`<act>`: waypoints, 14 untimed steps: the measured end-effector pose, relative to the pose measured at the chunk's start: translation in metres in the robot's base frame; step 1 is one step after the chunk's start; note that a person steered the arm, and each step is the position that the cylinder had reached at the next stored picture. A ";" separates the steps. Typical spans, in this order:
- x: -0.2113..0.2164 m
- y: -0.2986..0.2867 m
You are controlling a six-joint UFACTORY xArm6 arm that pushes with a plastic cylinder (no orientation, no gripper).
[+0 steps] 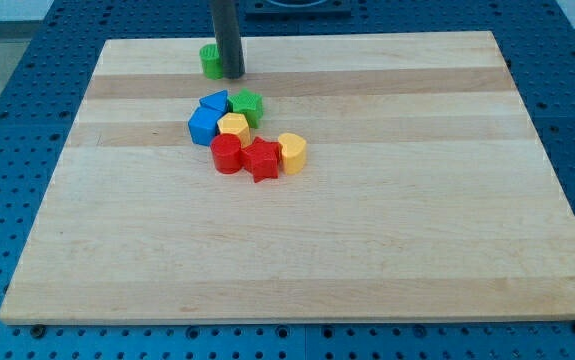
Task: Move the green star below the green circle
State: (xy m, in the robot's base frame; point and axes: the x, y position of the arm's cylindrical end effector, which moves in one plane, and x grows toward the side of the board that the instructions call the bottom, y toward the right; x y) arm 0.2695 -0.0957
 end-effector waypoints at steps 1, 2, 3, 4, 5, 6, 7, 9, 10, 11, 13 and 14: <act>0.003 0.024; 0.033 0.062; 0.072 0.096; 0.110 0.095; 0.111 0.053; 0.107 0.024; 0.083 0.015; 0.056 0.030; 0.052 0.069; 0.043 0.068; 0.028 0.047; 0.028 0.027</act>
State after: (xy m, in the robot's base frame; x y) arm 0.2972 -0.0683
